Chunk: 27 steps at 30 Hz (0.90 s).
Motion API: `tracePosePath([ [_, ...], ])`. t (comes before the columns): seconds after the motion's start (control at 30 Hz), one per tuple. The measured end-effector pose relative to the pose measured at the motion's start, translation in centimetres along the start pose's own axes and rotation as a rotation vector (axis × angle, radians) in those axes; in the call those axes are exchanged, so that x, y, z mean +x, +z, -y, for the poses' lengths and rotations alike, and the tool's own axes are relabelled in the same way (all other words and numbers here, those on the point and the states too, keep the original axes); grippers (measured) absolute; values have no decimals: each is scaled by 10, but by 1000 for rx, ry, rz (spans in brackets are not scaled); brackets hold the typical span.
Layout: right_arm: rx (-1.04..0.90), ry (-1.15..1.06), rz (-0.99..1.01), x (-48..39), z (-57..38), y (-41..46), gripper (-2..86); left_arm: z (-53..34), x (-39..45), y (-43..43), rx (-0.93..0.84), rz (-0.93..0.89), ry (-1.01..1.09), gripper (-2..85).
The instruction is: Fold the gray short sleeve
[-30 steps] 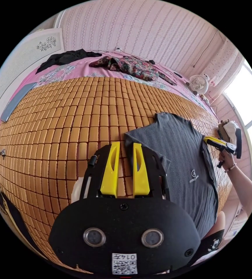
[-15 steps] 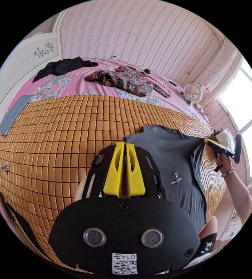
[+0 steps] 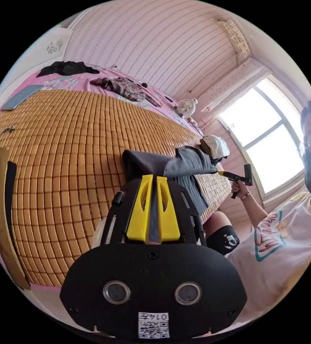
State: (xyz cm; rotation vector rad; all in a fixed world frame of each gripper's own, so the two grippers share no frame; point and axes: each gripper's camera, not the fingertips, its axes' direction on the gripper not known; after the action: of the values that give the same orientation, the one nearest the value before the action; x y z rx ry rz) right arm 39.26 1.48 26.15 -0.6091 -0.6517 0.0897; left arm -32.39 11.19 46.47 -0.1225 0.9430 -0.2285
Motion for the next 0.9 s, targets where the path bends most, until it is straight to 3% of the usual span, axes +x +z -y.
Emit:
tracePosePath([
  [0.2,-14,180,1,15,-68,13,32,-92,-13,-5,-83,27,-196,29],
  [0.37,-92,-34,42,-39,-46,57,49,-74,36,39,-138,-5,-8,35],
  [0.53,-241,-260,-79,-99,-34,121,72,-71,81,101,-244,-28,118,48],
  [0.63,-338,-334,-138,-116,-33,155,63,-81,102,135,-319,-10,189,50],
  [0.73,-344,-356,-184,-124,-27,162,20,-97,109,164,-413,128,258,38],
  [0.9,-384,-395,-173,-134,-25,171,35,-117,110,163,-388,145,304,12],
])
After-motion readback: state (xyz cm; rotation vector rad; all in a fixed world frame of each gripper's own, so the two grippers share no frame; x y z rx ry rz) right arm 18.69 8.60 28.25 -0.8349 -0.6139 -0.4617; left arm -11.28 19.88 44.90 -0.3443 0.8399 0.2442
